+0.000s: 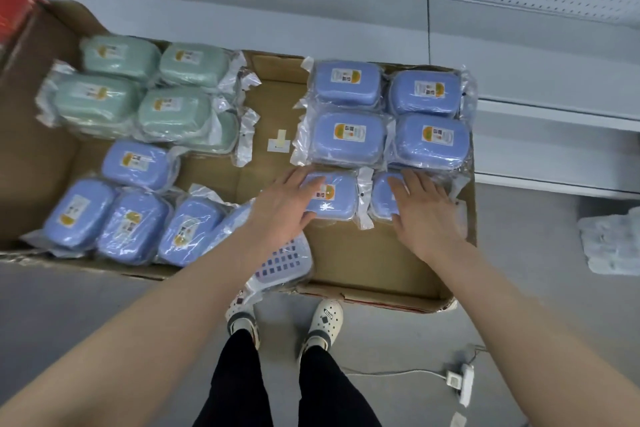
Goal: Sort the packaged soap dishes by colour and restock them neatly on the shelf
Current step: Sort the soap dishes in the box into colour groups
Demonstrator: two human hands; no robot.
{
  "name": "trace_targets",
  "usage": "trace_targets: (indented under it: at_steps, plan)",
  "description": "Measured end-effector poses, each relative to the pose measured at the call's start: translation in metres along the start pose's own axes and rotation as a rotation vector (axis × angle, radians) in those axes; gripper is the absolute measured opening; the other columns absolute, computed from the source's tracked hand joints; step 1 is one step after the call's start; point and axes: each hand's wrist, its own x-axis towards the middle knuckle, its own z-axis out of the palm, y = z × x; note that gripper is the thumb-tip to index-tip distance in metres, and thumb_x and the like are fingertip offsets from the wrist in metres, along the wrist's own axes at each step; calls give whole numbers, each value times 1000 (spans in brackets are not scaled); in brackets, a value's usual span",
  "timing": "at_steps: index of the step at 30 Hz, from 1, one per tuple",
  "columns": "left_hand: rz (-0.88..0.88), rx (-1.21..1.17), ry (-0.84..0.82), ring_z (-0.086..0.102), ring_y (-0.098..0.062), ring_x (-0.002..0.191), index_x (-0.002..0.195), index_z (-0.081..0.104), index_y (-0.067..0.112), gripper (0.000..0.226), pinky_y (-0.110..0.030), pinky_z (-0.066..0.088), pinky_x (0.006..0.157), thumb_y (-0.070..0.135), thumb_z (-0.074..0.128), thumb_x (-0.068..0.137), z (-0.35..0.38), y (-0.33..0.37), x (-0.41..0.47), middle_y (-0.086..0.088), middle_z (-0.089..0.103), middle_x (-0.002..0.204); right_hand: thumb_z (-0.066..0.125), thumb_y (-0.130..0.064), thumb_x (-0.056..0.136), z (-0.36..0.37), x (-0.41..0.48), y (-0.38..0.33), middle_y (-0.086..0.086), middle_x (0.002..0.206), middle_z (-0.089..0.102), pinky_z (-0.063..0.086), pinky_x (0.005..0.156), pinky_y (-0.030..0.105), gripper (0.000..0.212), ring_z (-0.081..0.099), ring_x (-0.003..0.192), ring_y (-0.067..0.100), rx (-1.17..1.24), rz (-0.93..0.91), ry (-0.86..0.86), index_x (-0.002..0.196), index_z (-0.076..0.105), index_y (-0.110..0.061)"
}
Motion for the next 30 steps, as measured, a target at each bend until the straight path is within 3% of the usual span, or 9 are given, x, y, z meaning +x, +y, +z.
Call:
trace_targets:
  at_steps: [3, 6, 10, 14, 17, 20, 23, 26, 30]
  plan:
    - [-41, -28, 145, 52, -30, 116, 128, 58, 13, 51, -43, 48, 95, 26, 72, 80, -16, -30, -31, -9, 56, 128, 80, -9, 71, -11, 3, -36, 17, 126, 59, 49, 93, 46, 62, 55, 119, 37, 122, -75, 37, 129, 58, -7]
    - [-178, -35, 210, 56, -35, 107, 123, 62, 10, 38, -44, 48, 90, 27, 59, 89, -23, -64, -64, -14, 60, 124, 61, -15, 91, -22, 9, -84, 10, 144, 46, 38, 106, 39, 60, 41, 133, 30, 208, -223, -67, 147, 39, -14]
    - [-317, -150, -11, 58, -40, 102, 124, 61, 12, 49, -45, 52, 78, 44, 41, 93, -20, -106, -107, -15, 60, 121, 59, -14, 91, -24, 21, -151, 6, 149, 40, 36, 105, 35, 72, 38, 133, 24, 337, -317, -352, 153, 23, -20]
    - [-230, -209, -274, 51, -29, 118, 139, 45, 18, 57, -39, 46, 91, 53, 49, 94, -15, -111, -126, -7, 54, 133, 72, -22, 83, -16, 24, -174, 7, 133, 52, 48, 94, 41, 80, 53, 117, 26, 386, -231, -478, 149, 27, -20]
    - [-221, -230, -369, 54, -30, 112, 142, 38, 15, 69, -36, 44, 86, 56, 52, 89, -16, -99, -115, -10, 54, 128, 68, -29, 86, -20, 19, -165, 6, 130, 50, 44, 96, 39, 60, 46, 120, 26, 349, -238, -444, 140, 44, -19]
    - [-239, -283, -349, 58, -34, 100, 125, 49, 9, 76, -36, 43, 78, 64, 35, 74, -23, -90, -103, -13, 60, 112, 67, -32, 84, -37, 12, -140, 4, 117, 52, 45, 88, 36, 41, 48, 112, 25, 370, -178, -382, 122, 55, -19]
    - [-233, -254, -306, 58, -32, 96, 104, 51, 10, 42, -35, 40, 73, 48, 46, 86, -35, -82, -86, -11, 60, 101, 67, -31, 80, -62, 4, -105, 1, 104, 51, 41, 71, 35, 36, 50, 94, 22, 398, -37, -263, 108, 47, -19]
    - [-226, -202, -179, 59, -27, 92, 116, 54, 12, 35, -31, 38, 68, 39, 50, 95, -53, -72, -65, -9, 61, 103, 66, -23, 79, -84, -4, -63, 2, 90, 55, 43, 66, 34, 40, 54, 82, 25, 323, 153, -120, 108, 40, -20]
    - [-121, -190, 117, 62, -34, 88, 129, 52, 8, 44, -39, 51, 70, 34, 55, 94, -65, -51, -39, -16, 59, 111, 65, 5, 66, -76, -11, -14, 14, 92, 60, 45, 79, 40, 46, 58, 91, 36, 26, 187, 211, 108, 51, -6]
